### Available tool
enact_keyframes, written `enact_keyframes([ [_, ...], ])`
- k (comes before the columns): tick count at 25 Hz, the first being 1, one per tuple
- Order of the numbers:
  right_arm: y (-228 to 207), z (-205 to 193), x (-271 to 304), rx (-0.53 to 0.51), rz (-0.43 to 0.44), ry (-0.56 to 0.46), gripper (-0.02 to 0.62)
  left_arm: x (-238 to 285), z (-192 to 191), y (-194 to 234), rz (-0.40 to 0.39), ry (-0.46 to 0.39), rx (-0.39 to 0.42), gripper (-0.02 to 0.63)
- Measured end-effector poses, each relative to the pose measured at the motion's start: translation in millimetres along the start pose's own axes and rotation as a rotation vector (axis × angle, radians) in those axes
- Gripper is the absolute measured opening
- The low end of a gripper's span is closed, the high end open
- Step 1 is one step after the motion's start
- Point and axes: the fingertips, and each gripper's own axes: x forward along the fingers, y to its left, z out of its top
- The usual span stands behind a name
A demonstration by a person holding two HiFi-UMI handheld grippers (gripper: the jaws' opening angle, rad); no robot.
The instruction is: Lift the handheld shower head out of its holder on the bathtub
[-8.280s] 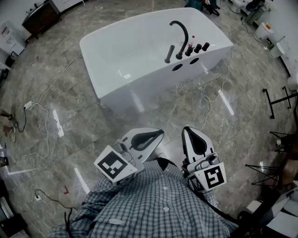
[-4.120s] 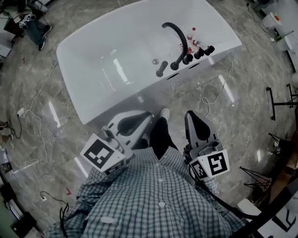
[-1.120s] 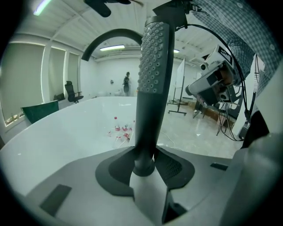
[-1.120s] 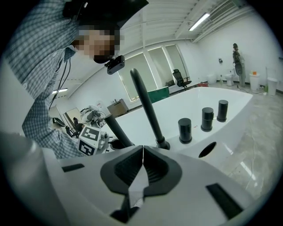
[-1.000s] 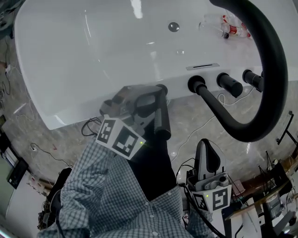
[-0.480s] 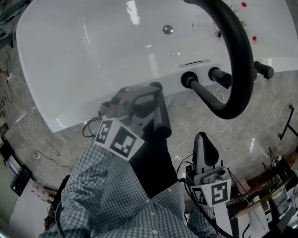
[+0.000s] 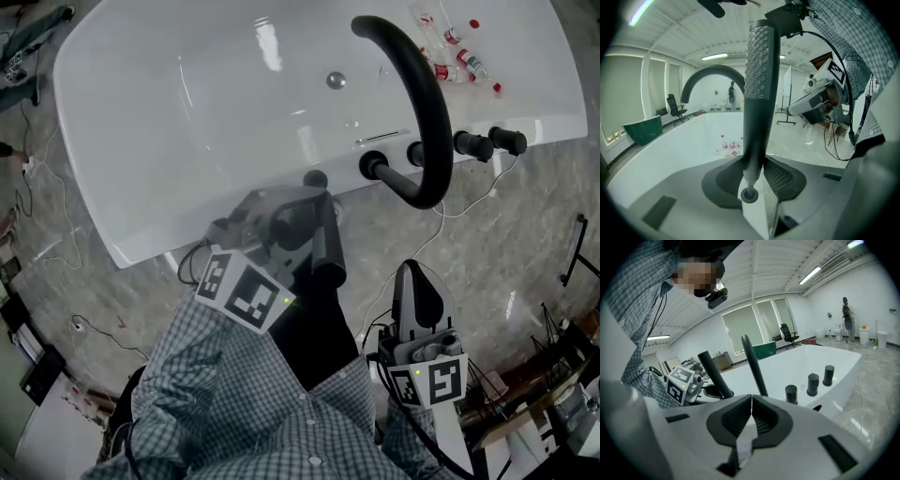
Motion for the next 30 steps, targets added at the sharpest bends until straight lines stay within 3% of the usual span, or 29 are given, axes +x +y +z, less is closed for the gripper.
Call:
enact_keyframes([
  [19, 23, 118, -30, -0.045, -0.010, -0.198, 0.017, -85, 114, 17, 0.085, -0.077, 0.021, 0.117],
  [30, 36, 185, -54, -0.150, -0.027, -0.304, 0.017, -136, 175, 28, 0.138, -0.154, 0.074, 0.117],
])
